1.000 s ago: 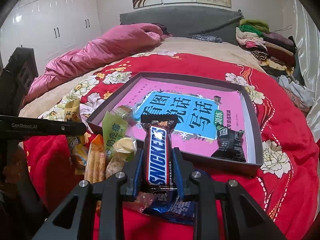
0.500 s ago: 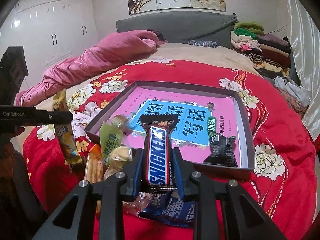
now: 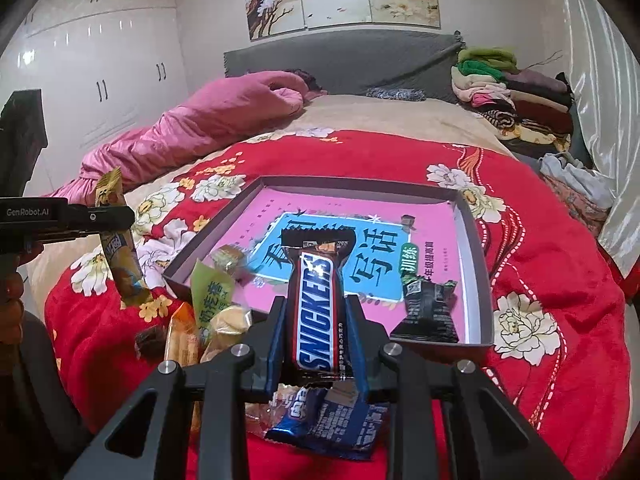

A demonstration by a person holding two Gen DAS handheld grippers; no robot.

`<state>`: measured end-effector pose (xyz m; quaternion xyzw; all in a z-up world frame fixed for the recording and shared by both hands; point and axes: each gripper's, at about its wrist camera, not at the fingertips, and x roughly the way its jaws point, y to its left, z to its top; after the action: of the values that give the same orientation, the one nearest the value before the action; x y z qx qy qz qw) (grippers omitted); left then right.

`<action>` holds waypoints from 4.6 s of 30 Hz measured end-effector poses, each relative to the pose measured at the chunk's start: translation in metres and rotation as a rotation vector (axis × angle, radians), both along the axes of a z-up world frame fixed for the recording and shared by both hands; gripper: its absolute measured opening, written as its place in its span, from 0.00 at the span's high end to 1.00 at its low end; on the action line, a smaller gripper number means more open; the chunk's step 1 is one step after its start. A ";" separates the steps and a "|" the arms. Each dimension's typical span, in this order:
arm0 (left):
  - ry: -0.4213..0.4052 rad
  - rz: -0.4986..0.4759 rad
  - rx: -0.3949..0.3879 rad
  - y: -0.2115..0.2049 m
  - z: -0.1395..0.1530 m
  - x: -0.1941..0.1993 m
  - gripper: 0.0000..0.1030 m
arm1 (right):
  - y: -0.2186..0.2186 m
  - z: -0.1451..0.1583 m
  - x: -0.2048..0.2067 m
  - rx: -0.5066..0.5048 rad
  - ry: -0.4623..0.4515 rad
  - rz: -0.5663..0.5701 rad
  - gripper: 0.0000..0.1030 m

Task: Organize snacks
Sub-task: 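Carry the Snickers bar in the right gripper over the tray while the left carries the yellow bag, then lower and open the left gripper on the tray while the right releases the Snickers bar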

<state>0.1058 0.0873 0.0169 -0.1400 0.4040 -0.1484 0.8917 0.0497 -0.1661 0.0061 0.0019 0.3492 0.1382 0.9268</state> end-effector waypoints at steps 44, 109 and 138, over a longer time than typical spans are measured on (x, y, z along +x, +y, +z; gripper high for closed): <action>0.077 -0.019 0.092 -0.033 -0.059 0.071 0.86 | -0.061 0.003 0.033 0.120 -0.026 -0.168 0.72; 0.164 -0.081 0.023 -0.048 -0.082 0.079 0.83 | -0.022 -0.041 0.070 0.043 0.124 -0.067 0.72; 0.158 -0.064 0.041 -0.044 -0.076 0.075 0.61 | -0.021 -0.041 0.066 0.076 0.126 -0.046 0.70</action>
<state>0.1805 0.0437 -0.0594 -0.1199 0.4804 -0.1571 0.8545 0.1155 -0.1871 -0.0344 0.0539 0.4012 0.1297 0.9052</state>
